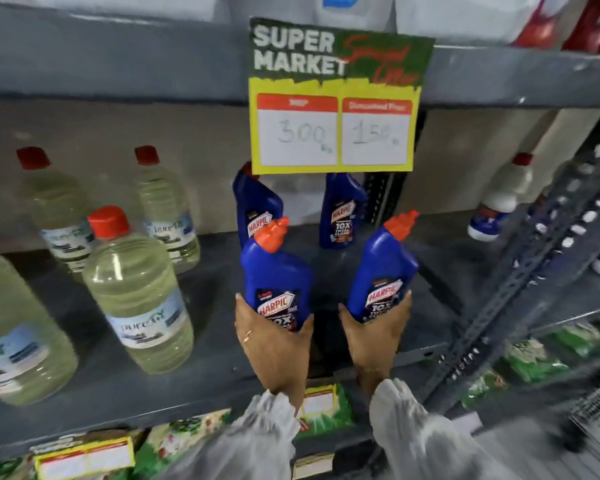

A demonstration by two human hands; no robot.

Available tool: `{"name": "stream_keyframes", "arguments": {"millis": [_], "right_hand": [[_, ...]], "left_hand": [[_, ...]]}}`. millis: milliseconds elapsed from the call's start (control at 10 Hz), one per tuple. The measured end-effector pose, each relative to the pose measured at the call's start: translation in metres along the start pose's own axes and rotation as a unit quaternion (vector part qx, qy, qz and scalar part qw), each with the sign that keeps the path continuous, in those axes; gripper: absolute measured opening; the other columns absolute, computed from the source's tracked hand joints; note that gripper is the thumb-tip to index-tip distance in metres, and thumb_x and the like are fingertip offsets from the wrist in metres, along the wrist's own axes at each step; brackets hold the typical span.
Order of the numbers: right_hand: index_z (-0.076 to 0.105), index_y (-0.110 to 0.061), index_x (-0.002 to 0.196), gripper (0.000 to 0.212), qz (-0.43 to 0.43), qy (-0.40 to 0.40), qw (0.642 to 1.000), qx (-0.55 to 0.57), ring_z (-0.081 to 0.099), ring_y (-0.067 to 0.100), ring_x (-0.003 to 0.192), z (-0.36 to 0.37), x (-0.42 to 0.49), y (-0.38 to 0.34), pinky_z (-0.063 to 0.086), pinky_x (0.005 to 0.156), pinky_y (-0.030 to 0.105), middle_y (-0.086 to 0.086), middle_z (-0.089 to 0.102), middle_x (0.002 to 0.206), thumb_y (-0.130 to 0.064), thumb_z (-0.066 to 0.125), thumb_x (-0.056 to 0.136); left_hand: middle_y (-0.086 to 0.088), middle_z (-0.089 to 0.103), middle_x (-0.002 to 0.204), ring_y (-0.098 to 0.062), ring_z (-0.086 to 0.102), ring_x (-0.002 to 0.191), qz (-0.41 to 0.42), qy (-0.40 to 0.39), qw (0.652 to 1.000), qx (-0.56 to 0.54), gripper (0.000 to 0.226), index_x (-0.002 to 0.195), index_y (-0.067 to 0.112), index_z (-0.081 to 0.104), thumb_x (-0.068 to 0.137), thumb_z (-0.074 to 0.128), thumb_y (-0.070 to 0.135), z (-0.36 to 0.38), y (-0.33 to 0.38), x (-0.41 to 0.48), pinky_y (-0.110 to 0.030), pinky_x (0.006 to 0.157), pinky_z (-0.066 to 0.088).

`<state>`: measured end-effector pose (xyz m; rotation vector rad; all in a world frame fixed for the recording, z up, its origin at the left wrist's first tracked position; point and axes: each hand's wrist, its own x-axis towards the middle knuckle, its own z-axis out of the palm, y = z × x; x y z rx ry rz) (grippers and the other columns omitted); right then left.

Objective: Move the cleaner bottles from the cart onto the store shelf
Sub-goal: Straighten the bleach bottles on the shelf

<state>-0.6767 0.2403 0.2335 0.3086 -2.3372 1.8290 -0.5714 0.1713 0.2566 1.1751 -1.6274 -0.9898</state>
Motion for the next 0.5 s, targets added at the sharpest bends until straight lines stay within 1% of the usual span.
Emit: {"name": "stream_keyframes", "arguments": {"millis": [100,200,300,400,500], "right_hand": [[0.022,-0.005,0.142,0.106,-0.008,0.02,1.0,0.023,0.045,0.033,0.124,0.0,-0.002,-0.001,0.041,0.105,0.045,0.019,0.042,0.137,-0.01,0.085,0.057],[0.022,-0.004,0.142,0.106,-0.021,0.02,0.999,0.02,0.045,0.033,0.123,0.0,-0.003,-0.005,0.042,0.104,0.046,0.019,0.041,0.136,-0.009,0.085,0.057],[0.02,-0.007,0.142,0.108,-0.01,0.01,1.0,0.017,0.047,0.033,0.122,-0.002,-0.003,-0.007,0.044,0.102,0.048,0.018,0.041,0.136,-0.012,0.086,0.057],[0.011,-0.007,0.146,0.114,-0.012,-0.016,1.0,0.005,0.035,0.035,0.134,-0.004,-0.007,-0.008,0.035,0.111,0.052,0.02,0.03,0.146,-0.019,0.086,0.061],[-0.004,0.003,0.145,0.116,-0.005,-0.038,0.998,-0.042,0.004,0.034,0.145,-0.002,-0.021,-0.015,0.008,0.12,0.042,0.023,0.005,0.156,-0.031,0.079,0.072]], "left_hand": [[-0.019,0.038,0.141,-0.034,0.035,0.13,-0.018,0.001,1.0,-0.012,0.121,0.146,0.011,0.014,0.051,0.088,0.024,0.001,0.002,-0.001,-0.047,0.104,0.04],[-0.02,0.038,0.137,-0.036,0.037,0.127,-0.004,0.007,1.0,-0.013,0.121,0.145,0.012,0.015,0.049,0.088,0.022,0.0,0.002,-0.002,-0.049,0.101,0.043],[-0.02,0.039,0.136,-0.036,0.039,0.126,-0.004,-0.003,1.0,-0.011,0.123,0.145,0.015,0.014,0.048,0.089,0.024,-0.002,-0.001,0.001,-0.048,0.1,0.044],[-0.02,0.038,0.139,-0.035,0.036,0.129,-0.003,-0.03,0.999,-0.011,0.126,0.147,0.013,0.01,0.051,0.089,0.028,-0.008,0.0,-0.003,-0.046,0.104,0.04],[-0.023,0.033,0.147,-0.037,0.031,0.135,0.018,-0.034,0.999,0.012,0.121,0.148,0.004,0.008,0.061,0.081,0.046,-0.02,-0.003,-0.013,-0.046,0.111,0.03]]}}
